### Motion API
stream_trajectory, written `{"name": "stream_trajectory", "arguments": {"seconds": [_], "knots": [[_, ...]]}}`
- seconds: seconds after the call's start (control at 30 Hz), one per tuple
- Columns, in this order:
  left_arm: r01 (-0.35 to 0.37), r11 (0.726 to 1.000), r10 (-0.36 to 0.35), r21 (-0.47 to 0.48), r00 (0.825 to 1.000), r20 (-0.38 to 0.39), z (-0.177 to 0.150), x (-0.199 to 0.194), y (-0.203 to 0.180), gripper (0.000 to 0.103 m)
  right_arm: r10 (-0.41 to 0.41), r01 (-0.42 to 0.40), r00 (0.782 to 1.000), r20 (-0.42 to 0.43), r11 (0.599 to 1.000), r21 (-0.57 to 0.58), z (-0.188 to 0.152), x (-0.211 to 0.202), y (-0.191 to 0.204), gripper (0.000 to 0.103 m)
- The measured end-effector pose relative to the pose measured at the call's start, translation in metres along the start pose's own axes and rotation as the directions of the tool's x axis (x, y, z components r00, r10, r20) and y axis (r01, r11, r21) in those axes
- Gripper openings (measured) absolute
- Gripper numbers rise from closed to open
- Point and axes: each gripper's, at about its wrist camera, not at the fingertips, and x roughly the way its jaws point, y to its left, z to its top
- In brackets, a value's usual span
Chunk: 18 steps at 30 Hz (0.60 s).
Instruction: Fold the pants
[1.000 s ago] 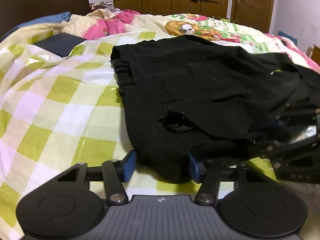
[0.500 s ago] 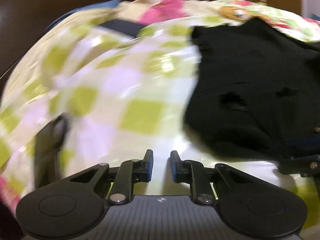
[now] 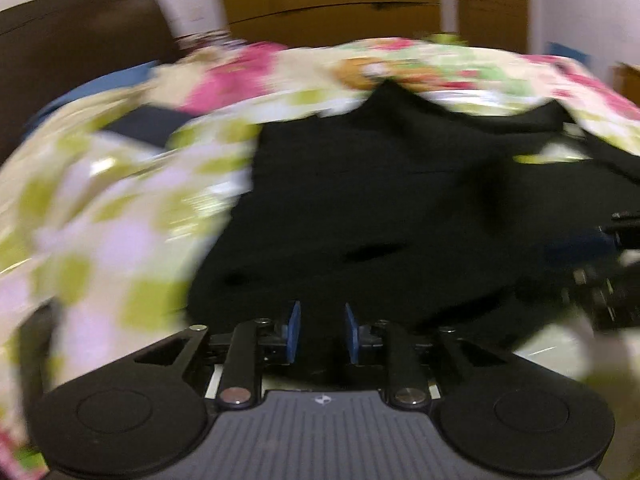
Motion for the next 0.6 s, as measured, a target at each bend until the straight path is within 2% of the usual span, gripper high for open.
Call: {"name": "stream_trajectory", "arguments": {"seconds": [0.07,0.17,0.27,0.33,0.53,0.57,0.6], "knots": [[0.08,0.996,-0.08,0.045,0.997,-0.002,0.009,0.012,-0.039,0.043,-0.122,0.122,0.993,0.001,0.989,0.08,-0.012,-0.016,-0.053,0.053],[0.172,0.977,-0.171,0.122,0.985,-0.021,0.021,0.027,-0.098,0.045,-0.285,0.283,0.958,-0.018,0.94,0.193,-0.024,-0.036,-0.135,0.053],[0.234,0.959,-0.23,0.162,0.972,-0.046,0.03,0.04,-0.143,0.049,-0.378,0.369,0.926,-0.013,0.893,0.258,-0.021,-0.046,-0.201,0.053],[0.257,0.95,-0.25,0.178,0.966,-0.062,0.037,0.048,-0.166,0.049,-0.386,0.374,0.922,-0.011,0.885,0.279,-0.014,-0.042,-0.235,0.053],[0.281,0.94,-0.272,0.192,0.96,-0.071,0.059,0.067,-0.208,0.052,-0.349,0.332,0.937,-0.025,0.864,0.378,0.003,-0.029,-0.323,0.052],[0.28,0.939,-0.271,0.198,0.96,-0.07,0.059,0.067,-0.217,0.053,-0.343,0.328,0.939,-0.032,0.862,0.387,0.005,-0.028,-0.336,0.048],[0.275,0.938,-0.266,0.21,0.961,-0.069,0.06,0.067,-0.223,0.054,-0.361,0.343,0.932,-0.036,0.845,0.41,0.009,-0.029,-0.352,0.041]]}}
